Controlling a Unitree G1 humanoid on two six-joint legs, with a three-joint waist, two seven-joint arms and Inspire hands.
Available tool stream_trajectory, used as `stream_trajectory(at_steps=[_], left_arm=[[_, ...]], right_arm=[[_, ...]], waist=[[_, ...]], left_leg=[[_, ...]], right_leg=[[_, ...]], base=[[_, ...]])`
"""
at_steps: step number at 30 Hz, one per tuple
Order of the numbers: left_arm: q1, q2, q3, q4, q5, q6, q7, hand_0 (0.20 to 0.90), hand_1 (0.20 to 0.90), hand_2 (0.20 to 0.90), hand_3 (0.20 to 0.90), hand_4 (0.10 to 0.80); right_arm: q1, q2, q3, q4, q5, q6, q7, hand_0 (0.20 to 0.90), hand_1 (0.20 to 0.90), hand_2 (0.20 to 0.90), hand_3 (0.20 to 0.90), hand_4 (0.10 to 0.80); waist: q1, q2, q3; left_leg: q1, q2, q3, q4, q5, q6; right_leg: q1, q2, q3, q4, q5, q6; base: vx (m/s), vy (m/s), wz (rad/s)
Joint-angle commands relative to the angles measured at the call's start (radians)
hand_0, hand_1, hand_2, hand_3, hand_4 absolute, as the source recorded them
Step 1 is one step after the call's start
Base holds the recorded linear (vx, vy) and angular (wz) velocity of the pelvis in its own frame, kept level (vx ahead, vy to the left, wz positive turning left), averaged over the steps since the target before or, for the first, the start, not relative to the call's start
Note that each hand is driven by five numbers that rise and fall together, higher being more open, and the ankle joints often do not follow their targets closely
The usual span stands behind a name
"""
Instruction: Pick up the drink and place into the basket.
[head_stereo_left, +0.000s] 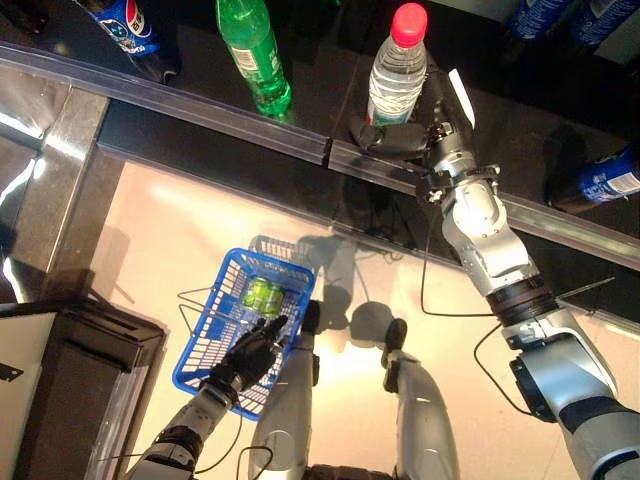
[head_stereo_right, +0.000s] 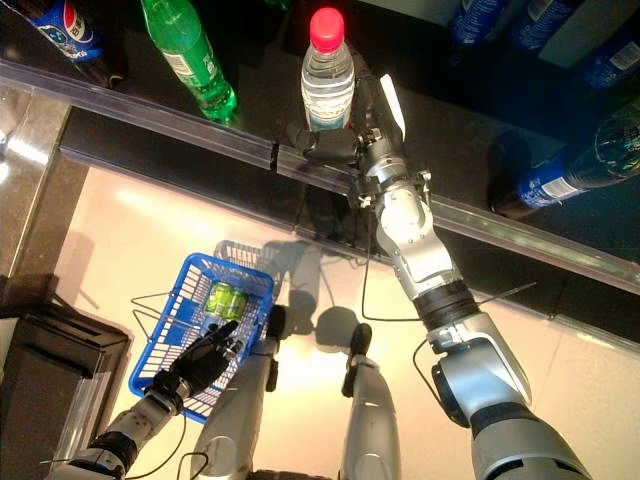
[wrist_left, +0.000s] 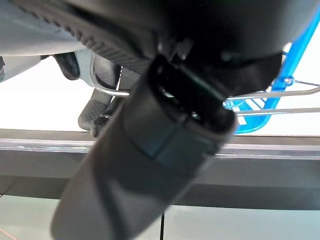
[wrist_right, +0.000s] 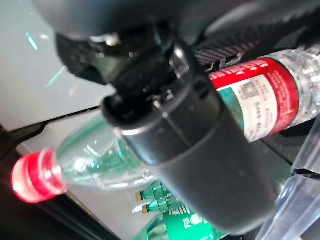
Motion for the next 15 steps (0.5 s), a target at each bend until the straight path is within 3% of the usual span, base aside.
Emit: stream_trajectory(at_steps=[1, 15], left_arm=[[0.027, -0.099, -0.066, -0.171, -0.023, 0.055, -0.204, 0.300, 0.300, 0.300, 0.200, 0.100], [0.027, -0.098, -0.064, -0.170, -0.036, 0.035, -0.188, 0.300, 0.300, 0.300, 0.200, 0.100]], right_arm=[[-0.166, -0.001, -0.015, -0.080, 0.045, -0.121, 0.045, 0.300, 0.300, 0.300, 0.200, 0.100], [-0.149, 0.005, -0.047, -0.108, 0.063, -0.169, 0.040, 0.300, 0.300, 0.300, 0.200, 0.100]], waist=[[0.006, 0.013, -0.018], [-0.002, 0.015, -0.020]], left_leg=[[0.015, -0.040, -0.010, 0.046, -0.046, 0.052], [0.022, -0.040, -0.003, 0.042, -0.050, 0.054]], right_leg=[[0.043, 0.007, -0.016, -0.055, 0.042, -0.039], [0.047, 0.008, -0.013, -0.059, 0.042, -0.038]], base=[[0.000, 0.000, 0.00], [0.000, 0.000, 0.00]])
